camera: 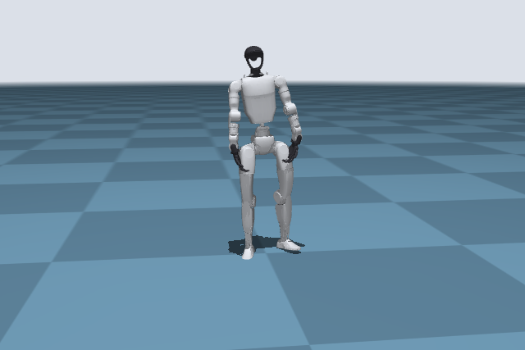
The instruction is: In place motions
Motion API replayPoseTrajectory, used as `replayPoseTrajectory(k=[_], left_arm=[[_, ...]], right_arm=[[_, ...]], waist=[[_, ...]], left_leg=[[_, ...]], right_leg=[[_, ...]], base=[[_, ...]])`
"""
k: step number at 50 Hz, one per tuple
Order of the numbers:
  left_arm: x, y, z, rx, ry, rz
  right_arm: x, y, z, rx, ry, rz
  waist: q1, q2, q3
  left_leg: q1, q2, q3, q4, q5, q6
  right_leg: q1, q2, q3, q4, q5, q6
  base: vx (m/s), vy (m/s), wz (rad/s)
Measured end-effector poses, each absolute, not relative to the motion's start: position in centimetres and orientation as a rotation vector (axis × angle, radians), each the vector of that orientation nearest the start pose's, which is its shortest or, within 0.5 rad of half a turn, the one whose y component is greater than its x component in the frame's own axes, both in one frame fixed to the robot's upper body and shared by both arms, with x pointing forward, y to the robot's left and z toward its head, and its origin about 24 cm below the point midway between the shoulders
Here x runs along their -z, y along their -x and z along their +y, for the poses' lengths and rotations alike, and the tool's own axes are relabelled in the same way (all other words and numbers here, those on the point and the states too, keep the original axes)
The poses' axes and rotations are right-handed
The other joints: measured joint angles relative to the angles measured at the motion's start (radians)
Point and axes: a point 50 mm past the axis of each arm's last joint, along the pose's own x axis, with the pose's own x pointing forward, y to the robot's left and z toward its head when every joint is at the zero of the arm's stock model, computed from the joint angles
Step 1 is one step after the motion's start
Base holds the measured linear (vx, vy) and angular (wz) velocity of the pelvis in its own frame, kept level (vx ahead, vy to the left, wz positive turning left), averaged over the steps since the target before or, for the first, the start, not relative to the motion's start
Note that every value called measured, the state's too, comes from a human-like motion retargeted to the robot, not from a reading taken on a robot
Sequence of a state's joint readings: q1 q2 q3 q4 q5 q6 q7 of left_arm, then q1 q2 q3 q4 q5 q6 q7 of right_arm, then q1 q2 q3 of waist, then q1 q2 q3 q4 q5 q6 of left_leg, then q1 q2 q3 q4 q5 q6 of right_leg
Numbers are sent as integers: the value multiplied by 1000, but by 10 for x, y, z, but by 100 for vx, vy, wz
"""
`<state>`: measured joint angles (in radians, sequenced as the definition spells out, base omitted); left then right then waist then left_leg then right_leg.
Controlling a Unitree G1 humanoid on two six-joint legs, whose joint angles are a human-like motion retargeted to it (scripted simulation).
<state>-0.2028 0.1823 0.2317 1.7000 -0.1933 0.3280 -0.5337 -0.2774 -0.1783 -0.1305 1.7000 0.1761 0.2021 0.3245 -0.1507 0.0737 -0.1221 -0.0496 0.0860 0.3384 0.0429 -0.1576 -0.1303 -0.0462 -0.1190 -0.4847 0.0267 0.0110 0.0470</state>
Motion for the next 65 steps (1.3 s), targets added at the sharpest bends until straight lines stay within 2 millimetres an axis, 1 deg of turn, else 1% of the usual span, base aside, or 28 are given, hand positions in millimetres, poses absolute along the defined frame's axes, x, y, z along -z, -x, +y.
replayPoseTrajectory(k=[2, 3, 5, 7, 8, 10, 13, 15, 18, 20, 23, 27, 30, 37, 40, 43, 46, 48, 50, 52, 54, 56, 58, 60, 61, 63, 64, 65], left_arm=[[147, -119, 197, 62, 665, 1452], [134, -156, 203, 76, 638, 1349], [99, -226, 209, 98, 584, 1132], [57, -283, 214, 150, 510, 938], [34, -306, 216, 182, 464, 856], [-12, -343, 222, 225, 352, 729], [-67, -376, 229, 200, 171, 603], [-98, -390, 233, 159, 78, 526], [-128, -403, 233, 85, 22, 435], [-142, -408, 231, 28, 30, 378], [-156, -413, 232, -30, 66, 277], [-158, -413, 234, -71, 132, 216], [-153, -412, 231, -32, 152, 225], [-146, -411, 228, 5, 133, 224], [-140, -411, 225, 9, 85, 165], [-128, -405, 228, 37, -60, 112], [-106, -389, 242, 32, -289, 117], [-82, -373, 252, -16, -410, 149], [-52, -352, 258, -92, -465, 184], [-17, -327, 258, -176, -439, 226], [24, -296, 252, -238, -344, 324], [68, -256, 241, -262, -212, 488], [112, -210, 223, -258, -40, 720], [150, -156, 194, -246, 205, 1019], [163, -129, 177, -197, 347, 1174], [173, -76, 143, -29, 643, 1442], [172, -50, 132, 69, 764, 1562], [167, -25, 124, 162, 880, 1680]], right_arm=[[147, -148, -180, -93, -386, 1390], [135, -179, -173, -160, -379, 1309], [105, -236, -161, -278, -341, 1136], [69, -285, -151, -371, -273, 967], [49, -308, -147, -407, -228, 885], [6, -346, -137, -450, -131, 731], [-53, -384, -127, -467, -2, 518], [-88, -400, -124, -464, 48, 391], [-127, -414, -126, -422, 62, 245], [-144, -420, -129, -376, 46, 184], [-158, -424, -135, -312, 28, 143], [-160, -425, -142, -253, 57, 154], [-158, -425, -144, -251, 64, 159], [-152, -423, -144, -256, 65, 156], [-140, -419, -139, -263, 79, 149], [-120, -410, -131, -303, 131, 130], [-107, -395, -126, -302, 133, 28], [-98, -377, -128, -242, 69, -102], [-80, -352, -134, -142, -23, -212], [-42, -322, -143, -53, -81, -153], [7, -290, -151, -6, -74, 30], [60, -249, -163, 42, -55, 274], [107, -199, -180, 79, -26, 540], [143, -143, -198, 58, 36, 820], [159, -110, -205, 4, 66, 1013], [174, -32, -216, -127, 79, 1505], [170, 8, -221, -224, 55, 1794], [156, 46, -229, -307, 11, 2092]], waist=[[5, -5, -34], [9, -9, -52], [19, -20, -86], [29, -30, -117], [30, -32, -129], [27, -28, -146], [28, -19, -165], [31, -16, -177], [38, -15, -196], [41, -16, -206], [41, -17, -214], [38, -18, -221], [40, -21, -225], [43, -21, -206], [44, -21, -197], [42, -15, -186], [36, -9, -166], [38, -6, -151], [41, -3, -138], [42, -1, -127], [41, -2, -118], [39, -2, -111], [34, -2, -105], [28, -2, -97], [27, -2, -92], [28, 1, -84], [31, 2, -81], [36, 4, -78]], left_leg=[[-9, -3, -3, -1, 3, 0], [-13, -5, -4, -1, 6, 1], [-18, -7, -4, -2, 9, 2], [-22, -6, -2, -3, 11, 3], [-25, -5, 0, -3, 11, 3], [-30, -2, 3, -3, 11, 4], [-32, 2, 11, -4, 6, 5], [-34, 3, 17, -6, 4, 5], [-35, 2, 19, -7, -1, 4], [-35, 1, 18, -8, -4, 5], [-33, 0, 16, -7, -9, 5], [-29, -1, 12, -7, -12, 5], [-29, -1, 9, -7, -12, 5], [-30, 0, 6, -7, -6, 5], [-30, -1, 6, -7, -5, 5], [-28, -3, 7, -6, -4, 5], [-25, -3, 6, -5, -6, 5], [-21, -4, 5, -5, -6, 4], [-20, -3, 4, -6, -7, 4], [-20, -3, 3, -6, -7, 4], [-22, -3, 1, -7, -6, 3], [-24, -3, 0, -7, -6, 2], [-26, -4, -2, -7, -6, 2], [-26, -4, -3, -7, -6, 2], [-25, -5, -3, -8, -7, 2], [-25, -5, -4, -7, -7, 2], [-27, -5, -5, -7, -8, 2], [-28, -5, -6, -7, -9, 2]], right_leg=[[-7, -2, -3, -1, 1, -1], [-10, -4, -5, -1, 1, -1], [-14, -6, -8, 0, 1, -1], [-20, -5, -6, 1, 1, -2], [-25, -3, -5, 2, 1, -2], [-33, 0, 0, 3, 1, -2], [-44, 5, 8, 5, -1, -2], [-51, 7, 14, 6, -3, -2], [-57, 8, 18, 6, -6, -1], [-58, 8, 18, 6, -8, 0], [-54, 9, 17, 6, -13, 0], [-48, 10, 14, 6, -17, 1], [-46, 10, 10, 6, -19, 2], [-43, 10, 5, 6, -17, 1], [-44, 9, 5, 7, -16, -1], [-42, 8, 8, 7, -15, -2], [-39, 8, 8, 7, -15, -2], [-35, 8, 9, 7, -15, -3], [-34, 8, 8, 7, -15, -2], [-33, 7, 7, 8, -16, -2], [-33, 6, 6, 7, -15, -1], [-34, 6, 4, 6, -15, 0], [-34, 5, 4, 5, -15, 1], [-33, 4, 3, 4, -15, 2], [-32, 4, 4, 3, -15, 2], [-32, 4, 4, 2, -15, 2], [-33, 4, 4, 2, -15, 3], [-34, 4, 4, 1, -15, 3]], base=[[-3, -1, 6], [0, 0, 0], [4, -7, 7], [13, -9, -4], [9, -6, -10], [0, 0, 0], [5, 1, -19], [2, 0, -10], [0, 0, 0], [0, 0, 0], [0, 0, 0], [0, 0, 0], [0, 0, 0], [0, 0, 0], [0, 0, 0], [-2, 4, -1], [-5, 6, 1], [0, 3, 0], [3, 0, 0], [0, 0, 0], [0, 0, 0], [0, 0, 0], [3, 0, 1], [3, 0, 1], [0, 0, 0], [0, 0, 0], [0, 0, 0], [0, 0, 0]])
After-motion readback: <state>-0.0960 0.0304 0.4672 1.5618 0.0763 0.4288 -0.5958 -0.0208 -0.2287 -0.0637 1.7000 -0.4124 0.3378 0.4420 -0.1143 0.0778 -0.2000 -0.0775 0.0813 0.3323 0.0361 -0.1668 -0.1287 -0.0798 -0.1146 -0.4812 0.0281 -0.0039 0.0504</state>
